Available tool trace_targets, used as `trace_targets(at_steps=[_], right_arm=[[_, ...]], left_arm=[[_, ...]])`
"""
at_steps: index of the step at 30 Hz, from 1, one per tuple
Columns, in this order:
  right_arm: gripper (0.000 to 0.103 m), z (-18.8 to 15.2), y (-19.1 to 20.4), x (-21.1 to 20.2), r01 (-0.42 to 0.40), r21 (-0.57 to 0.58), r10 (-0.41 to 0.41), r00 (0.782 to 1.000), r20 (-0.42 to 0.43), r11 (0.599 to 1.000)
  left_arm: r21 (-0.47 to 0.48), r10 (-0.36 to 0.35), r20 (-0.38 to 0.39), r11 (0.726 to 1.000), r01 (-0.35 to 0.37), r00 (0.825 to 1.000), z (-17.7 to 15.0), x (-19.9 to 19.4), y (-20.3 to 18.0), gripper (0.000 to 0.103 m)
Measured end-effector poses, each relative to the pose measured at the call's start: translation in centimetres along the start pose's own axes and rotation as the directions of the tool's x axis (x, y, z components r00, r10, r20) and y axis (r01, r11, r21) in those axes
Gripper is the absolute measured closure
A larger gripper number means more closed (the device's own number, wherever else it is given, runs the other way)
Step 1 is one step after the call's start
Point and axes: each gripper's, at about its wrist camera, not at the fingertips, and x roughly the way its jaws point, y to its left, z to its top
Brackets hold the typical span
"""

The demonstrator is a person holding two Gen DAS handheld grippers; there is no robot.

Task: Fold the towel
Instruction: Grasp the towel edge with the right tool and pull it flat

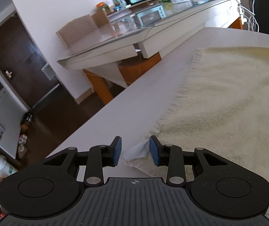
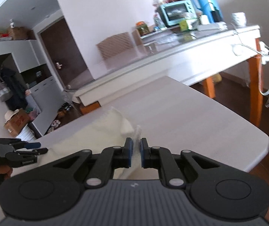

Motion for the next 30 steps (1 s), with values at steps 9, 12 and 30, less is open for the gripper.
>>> trace_targets(at_steps=[9, 12, 30], right_arm=[[0.085, -1.2, -0.4, -0.5, -0.008, -0.010, 0.007, 0.999, -0.044, 1.000], [0.083, -1.0, -0.5, -0.3, 0.006, -0.024, -0.007, 1.000, -0.029, 1.000], [0.073, -0.4, -0.4, -0.3, -0.075, -0.058, 0.072, 0.996, -0.059, 0.995]], left_arm=[[-0.093, -0.116, 0.103, 0.988, 0.125, 0.988, -1.3, -7.1, -2.2, 0.049], [-0.091, -0.182, 0.117, 0.977, 0.193, 0.976, -2.1, -9.0, -4.5, 0.049], [-0.027, -0.194, 0.061, 0.980, 0.196, 0.979, -5.6, -10.2, -6.0, 0.047]])
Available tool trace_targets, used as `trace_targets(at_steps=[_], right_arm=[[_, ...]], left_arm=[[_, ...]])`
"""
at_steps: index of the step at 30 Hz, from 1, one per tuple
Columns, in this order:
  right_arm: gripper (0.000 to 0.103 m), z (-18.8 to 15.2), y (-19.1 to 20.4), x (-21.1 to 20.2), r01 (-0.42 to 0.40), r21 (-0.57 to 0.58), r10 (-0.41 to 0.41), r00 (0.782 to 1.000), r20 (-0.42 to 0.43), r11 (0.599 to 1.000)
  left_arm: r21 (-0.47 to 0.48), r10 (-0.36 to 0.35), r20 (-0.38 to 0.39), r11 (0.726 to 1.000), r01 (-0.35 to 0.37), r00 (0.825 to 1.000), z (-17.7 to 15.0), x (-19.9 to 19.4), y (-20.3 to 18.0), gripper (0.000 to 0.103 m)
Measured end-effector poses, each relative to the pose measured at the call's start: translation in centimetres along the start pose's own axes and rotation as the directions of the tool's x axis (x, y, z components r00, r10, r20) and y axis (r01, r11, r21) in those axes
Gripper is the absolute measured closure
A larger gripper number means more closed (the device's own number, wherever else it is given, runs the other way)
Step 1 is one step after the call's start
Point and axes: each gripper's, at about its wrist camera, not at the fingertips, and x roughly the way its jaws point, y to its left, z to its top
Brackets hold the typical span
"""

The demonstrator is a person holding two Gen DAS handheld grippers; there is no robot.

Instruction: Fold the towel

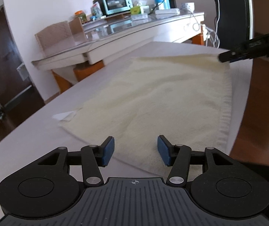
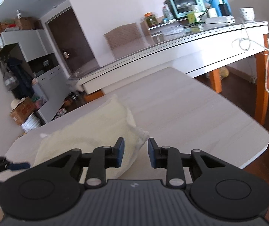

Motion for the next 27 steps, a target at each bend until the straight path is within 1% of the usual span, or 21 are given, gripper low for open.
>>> trace_targets(at_steps=[5, 9, 10, 12, 15, 17, 20, 22, 26, 27], right_arm=[[0.073, -1.1, 1.4, -0.9, -0.046, -0.012, 0.046, 0.999, -0.028, 0.999], [0.073, -1.3, 1.8, -1.1, -0.045, -0.035, 0.043, 0.999, -0.033, 0.998], [0.073, -1.2, 1.7, -1.0, -0.042, -0.033, 0.041, 0.999, -0.035, 0.999], [0.073, -1.0, 1.4, -0.9, -0.044, -0.029, 0.042, 0.998, -0.042, 0.999], [0.073, -0.8, 1.1, -0.7, -0.049, -0.017, 0.048, 0.998, -0.052, 0.999], [0.073, -0.8, 0.9, -0.6, -0.056, -0.008, 0.056, 0.997, -0.060, 0.998], [0.073, -0.8, 0.8, -0.4, -0.074, 0.008, 0.075, 0.995, -0.073, 0.997], [0.073, -0.9, 0.6, -0.2, -0.091, 0.027, 0.093, 0.992, -0.083, 0.995], [0.073, -1.1, 0.5, -0.2, -0.103, 0.045, 0.106, 0.991, -0.087, 0.994], [0.073, -1.1, 0.5, -0.2, -0.104, 0.048, 0.108, 0.990, -0.087, 0.993]], left_arm=[[0.017, 0.051, -0.027, 0.999, -0.050, 0.998, -0.8, -0.2, 2.7, 0.045], [-0.004, 0.085, -0.039, 0.996, -0.085, 0.996, -1.1, -0.4, 3.5, 0.045], [-0.021, 0.088, -0.039, 0.996, -0.089, 0.995, -1.1, -0.6, 3.4, 0.047], [-0.058, 0.089, -0.035, 0.994, -0.091, 0.995, -1.3, -1.2, 3.3, 0.047], [-0.134, 0.076, -0.014, 0.988, -0.078, 0.997, -1.7, -2.5, 2.8, 0.039], [-0.177, 0.087, -0.012, 0.980, -0.088, 0.996, -2.1, -3.5, 2.5, 0.037], [-0.227, 0.117, -0.028, 0.966, -0.120, 0.993, -2.8, -4.5, 2.3, 0.037], [-0.256, 0.124, -0.038, 0.958, -0.129, 0.992, -3.2, -5.0, 2.3, 0.036], [-0.331, 0.075, -0.034, 0.940, -0.082, 0.997, -3.8, -5.7, 2.3, 0.033], [-0.337, 0.069, -0.031, 0.939, -0.075, 0.997, -3.8, -5.8, 2.1, 0.029]])
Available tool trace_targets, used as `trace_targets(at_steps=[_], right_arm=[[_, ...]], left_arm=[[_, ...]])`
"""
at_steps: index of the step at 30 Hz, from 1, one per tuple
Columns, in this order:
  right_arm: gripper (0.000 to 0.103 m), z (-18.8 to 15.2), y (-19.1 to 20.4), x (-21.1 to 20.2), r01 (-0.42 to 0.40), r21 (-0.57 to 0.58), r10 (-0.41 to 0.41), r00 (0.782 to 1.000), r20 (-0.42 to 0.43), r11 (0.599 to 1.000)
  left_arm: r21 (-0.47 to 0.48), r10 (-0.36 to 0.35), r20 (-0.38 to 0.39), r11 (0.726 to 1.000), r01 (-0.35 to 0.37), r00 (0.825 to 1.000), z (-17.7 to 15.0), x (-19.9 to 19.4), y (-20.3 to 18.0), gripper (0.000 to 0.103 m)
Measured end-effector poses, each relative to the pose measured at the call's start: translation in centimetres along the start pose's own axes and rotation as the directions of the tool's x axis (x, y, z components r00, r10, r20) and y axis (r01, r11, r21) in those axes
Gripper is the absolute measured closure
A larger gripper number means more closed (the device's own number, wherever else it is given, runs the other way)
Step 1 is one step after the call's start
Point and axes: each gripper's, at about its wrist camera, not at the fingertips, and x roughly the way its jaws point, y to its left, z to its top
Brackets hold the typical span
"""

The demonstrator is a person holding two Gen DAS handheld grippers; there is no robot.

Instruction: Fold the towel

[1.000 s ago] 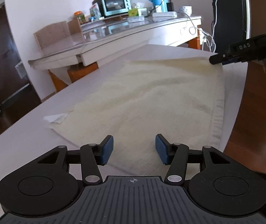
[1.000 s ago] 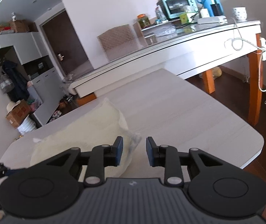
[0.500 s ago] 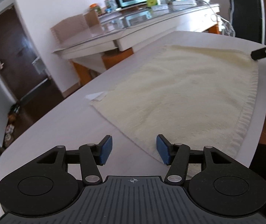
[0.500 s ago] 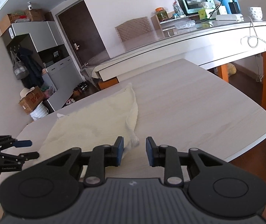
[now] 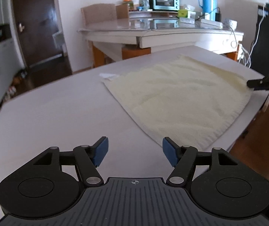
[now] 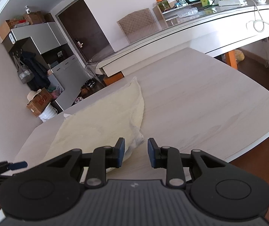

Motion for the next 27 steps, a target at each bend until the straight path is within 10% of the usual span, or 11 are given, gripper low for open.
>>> trace_targets(at_steps=[23, 27], right_arm=[[0.067, -0.3, -0.4, -0.2, 0.000, -0.033, 0.000, 1.000, 0.010, 0.999], [0.082, -0.1, -0.8, 0.1, -0.031, -0.012, 0.031, 1.000, -0.002, 0.999]], left_arm=[[0.032, 0.109, -0.015, 0.994, -0.108, 0.994, -0.3, 2.0, -3.0, 0.025], [0.022, 0.115, -0.025, 0.993, -0.115, 0.993, -0.2, 2.0, -2.9, 0.025]])
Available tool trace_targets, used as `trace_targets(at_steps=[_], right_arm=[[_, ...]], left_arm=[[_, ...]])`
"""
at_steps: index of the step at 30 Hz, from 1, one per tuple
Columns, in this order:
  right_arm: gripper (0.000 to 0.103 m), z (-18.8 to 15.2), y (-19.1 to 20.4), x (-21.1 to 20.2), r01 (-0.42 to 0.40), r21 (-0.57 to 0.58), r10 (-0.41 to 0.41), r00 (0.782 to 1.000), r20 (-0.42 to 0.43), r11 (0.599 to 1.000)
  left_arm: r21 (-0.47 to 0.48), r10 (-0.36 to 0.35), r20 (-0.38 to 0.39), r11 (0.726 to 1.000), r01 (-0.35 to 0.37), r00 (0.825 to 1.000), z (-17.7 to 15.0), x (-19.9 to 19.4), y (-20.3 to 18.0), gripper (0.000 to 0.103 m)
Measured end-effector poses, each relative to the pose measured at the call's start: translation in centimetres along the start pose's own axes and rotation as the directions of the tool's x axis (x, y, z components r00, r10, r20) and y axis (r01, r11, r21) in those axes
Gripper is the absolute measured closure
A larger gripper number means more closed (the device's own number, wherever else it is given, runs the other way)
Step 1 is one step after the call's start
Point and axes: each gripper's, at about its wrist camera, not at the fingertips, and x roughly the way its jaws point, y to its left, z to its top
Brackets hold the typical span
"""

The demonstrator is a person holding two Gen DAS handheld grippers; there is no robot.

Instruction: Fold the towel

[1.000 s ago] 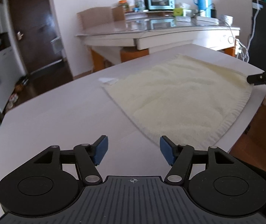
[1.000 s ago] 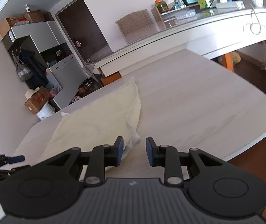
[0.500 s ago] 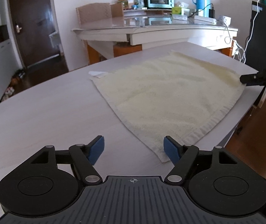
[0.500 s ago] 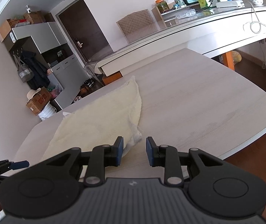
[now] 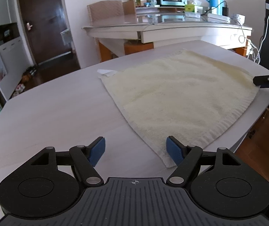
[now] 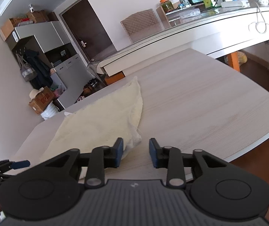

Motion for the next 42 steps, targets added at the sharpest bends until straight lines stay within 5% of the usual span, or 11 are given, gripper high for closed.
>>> trace_targets(at_steps=[16, 27, 42], right_arm=[[0.092, 1.7, 1.5, -0.2, -0.064, -0.105, 0.061, 0.998, -0.034, 0.992], [0.095, 7.9, 5.3, 0.6, -0.179, -0.042, 0.179, 0.984, -0.010, 0.983], [0.095, 11.6, 15.0, 9.8, -0.121, -0.210, 0.090, 0.984, -0.155, 0.970]], left_arm=[[0.038, 0.102, 0.002, 0.994, -0.102, 0.995, 0.3, 0.0, -1.1, 0.026], [0.093, 0.134, -0.009, 0.987, -0.132, 0.991, 0.5, -0.6, -1.5, 0.026], [0.124, 0.178, -0.027, 0.977, -0.173, 0.984, 0.6, -0.5, -1.8, 0.026]])
